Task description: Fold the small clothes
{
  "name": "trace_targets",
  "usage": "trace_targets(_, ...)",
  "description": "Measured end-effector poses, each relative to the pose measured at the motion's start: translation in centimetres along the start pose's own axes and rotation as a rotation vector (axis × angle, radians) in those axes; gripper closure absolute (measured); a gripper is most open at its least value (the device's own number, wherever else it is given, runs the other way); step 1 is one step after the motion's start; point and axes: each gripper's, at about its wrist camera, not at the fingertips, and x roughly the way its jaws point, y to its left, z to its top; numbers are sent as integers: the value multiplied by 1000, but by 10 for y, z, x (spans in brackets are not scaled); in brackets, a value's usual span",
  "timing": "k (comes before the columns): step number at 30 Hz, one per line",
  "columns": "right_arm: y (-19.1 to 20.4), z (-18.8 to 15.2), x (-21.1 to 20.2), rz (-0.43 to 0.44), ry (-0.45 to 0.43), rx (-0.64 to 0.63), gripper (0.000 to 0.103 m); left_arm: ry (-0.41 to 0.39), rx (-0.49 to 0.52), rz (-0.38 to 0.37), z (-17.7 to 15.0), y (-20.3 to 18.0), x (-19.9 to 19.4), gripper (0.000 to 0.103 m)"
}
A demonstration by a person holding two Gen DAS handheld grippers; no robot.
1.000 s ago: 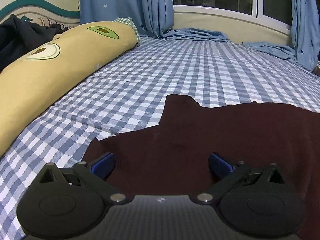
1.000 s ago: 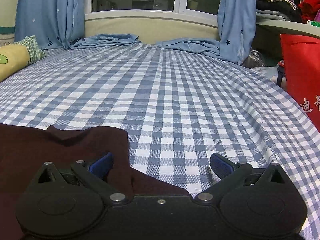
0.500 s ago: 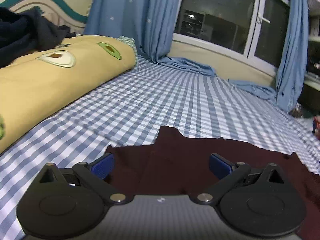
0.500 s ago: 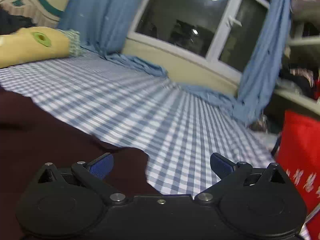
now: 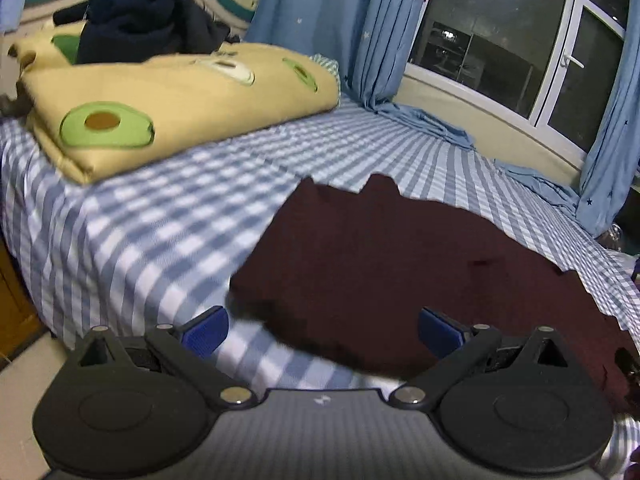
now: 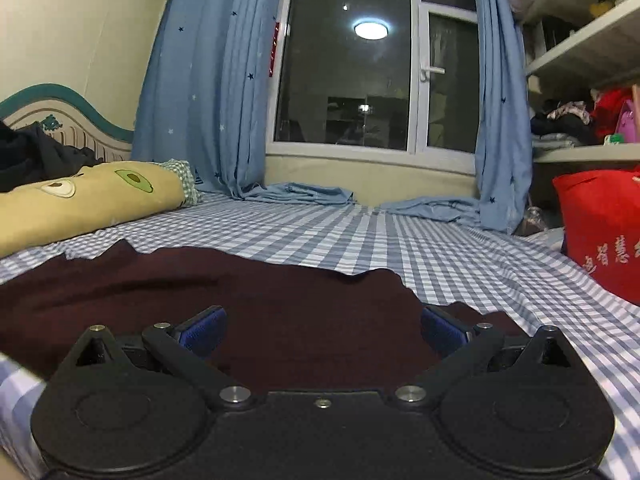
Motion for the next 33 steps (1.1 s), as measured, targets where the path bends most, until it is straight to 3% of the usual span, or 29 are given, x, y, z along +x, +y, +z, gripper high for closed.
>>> trace_targets(8,23,9,18,47,-5,-80,0,28,-28,4,-10,0,3,1)
trace_targets(11,33,9,45,94,37,-112,0,37,-47,5,-13,-2,7,1)
trace_targets(15,39,5,75,93,55,-147,0,40,-58,-8,-18,-6,12,1)
trace_targets(17,33,1,82,131,48,-94,0,33,-50,-20,-21,-10,16,1)
trace_targets(21,17,-5,95,222,123,18,0,40,-43,-61,-26,-20,28,1)
trace_targets(24,15,-5,98,244,147,38,0,68,-69,-86,-29,-25,42,1)
trace_targets(27,14,-5,100,259,167,58,0,16,-73,-73,-28,-29,45,1)
trace_targets(33,14,-5,97,252,154,59,0,28,-175,-96,-15,-20,62,1)
